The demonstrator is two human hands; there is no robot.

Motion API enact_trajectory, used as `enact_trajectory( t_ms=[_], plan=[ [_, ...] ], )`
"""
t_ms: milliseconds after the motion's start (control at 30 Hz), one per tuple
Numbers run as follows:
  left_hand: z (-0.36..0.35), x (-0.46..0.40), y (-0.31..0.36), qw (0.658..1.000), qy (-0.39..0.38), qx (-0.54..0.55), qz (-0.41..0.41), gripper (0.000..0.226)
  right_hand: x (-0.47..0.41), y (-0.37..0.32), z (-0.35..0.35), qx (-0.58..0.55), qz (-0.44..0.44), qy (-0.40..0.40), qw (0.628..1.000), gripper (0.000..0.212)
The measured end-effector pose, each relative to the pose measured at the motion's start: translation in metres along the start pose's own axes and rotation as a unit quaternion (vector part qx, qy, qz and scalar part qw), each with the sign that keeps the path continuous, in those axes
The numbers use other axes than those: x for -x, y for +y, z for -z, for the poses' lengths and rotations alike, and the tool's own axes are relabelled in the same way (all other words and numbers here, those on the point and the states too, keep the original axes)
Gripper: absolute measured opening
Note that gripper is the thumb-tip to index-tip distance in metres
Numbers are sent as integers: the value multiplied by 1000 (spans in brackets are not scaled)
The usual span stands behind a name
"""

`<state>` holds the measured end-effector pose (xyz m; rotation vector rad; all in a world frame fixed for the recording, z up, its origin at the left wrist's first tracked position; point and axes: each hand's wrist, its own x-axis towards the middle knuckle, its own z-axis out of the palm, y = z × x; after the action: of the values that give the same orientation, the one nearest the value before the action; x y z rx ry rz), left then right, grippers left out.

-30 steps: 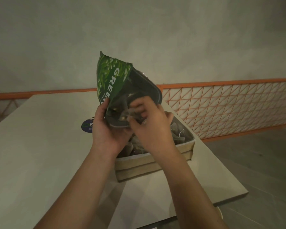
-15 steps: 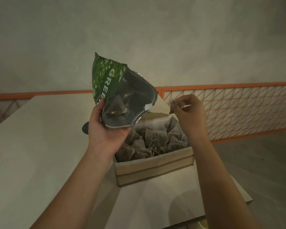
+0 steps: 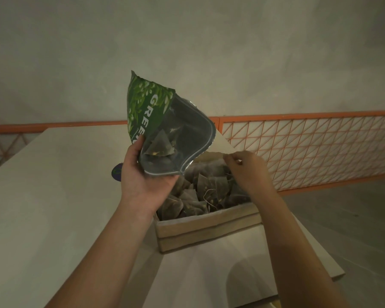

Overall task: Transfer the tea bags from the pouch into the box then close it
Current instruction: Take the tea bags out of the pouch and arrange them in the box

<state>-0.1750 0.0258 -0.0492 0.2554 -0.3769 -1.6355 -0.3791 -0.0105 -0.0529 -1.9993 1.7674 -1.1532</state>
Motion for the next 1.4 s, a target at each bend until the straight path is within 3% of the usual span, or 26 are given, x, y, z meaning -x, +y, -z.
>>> enact_trajectory(
  t_ms=[133,200,267,400,467,567,733,800,867,1000,1100,1300,1400],
  plan=[
    [-1,1,0,1000,2,0,2,46,6,3,-1,55,4,-137,989,31],
    [-1,2,1,1000,2,6,4,46,8,1,-1,75,10,-155,985,33],
    [-1,3,2,1000,-1,6,4,45,9,-3,0,57,35,-95,993,31],
    [1,3,6,1000,-4,-17,-3,49,21,-35,9,-93,116,145,978,22],
    [2,4,6,999,-5,-34,1,53,29,-57,13,-151,146,176,962,18],
    [1,5,4,999,-6,-48,-1,56,35,-79,7,-168,190,158,954,16],
    [-6,12,-3,998,-5,-55,-3,49,32,-96,-19,-2,240,126,963,14],
    [-6,14,-6,998,-5,-59,-1,44,29,-103,-26,104,210,134,963,20],
    [-8,16,-9,998,-3,-55,5,48,27,-110,-30,182,164,92,965,35],
    [-9,18,-10,999,-6,-50,11,62,24,-116,-35,237,110,36,965,53],
    [-7,17,-8,999,-2,-52,9,63,26,-114,-36,229,120,18,966,46],
    [0,14,-5,999,20,-49,-9,58,35,-99,-34,102,182,-3,978,10],
    [0,15,-3,998,18,-55,-8,46,40,-88,-29,0,187,7,982,13]
  ],
)
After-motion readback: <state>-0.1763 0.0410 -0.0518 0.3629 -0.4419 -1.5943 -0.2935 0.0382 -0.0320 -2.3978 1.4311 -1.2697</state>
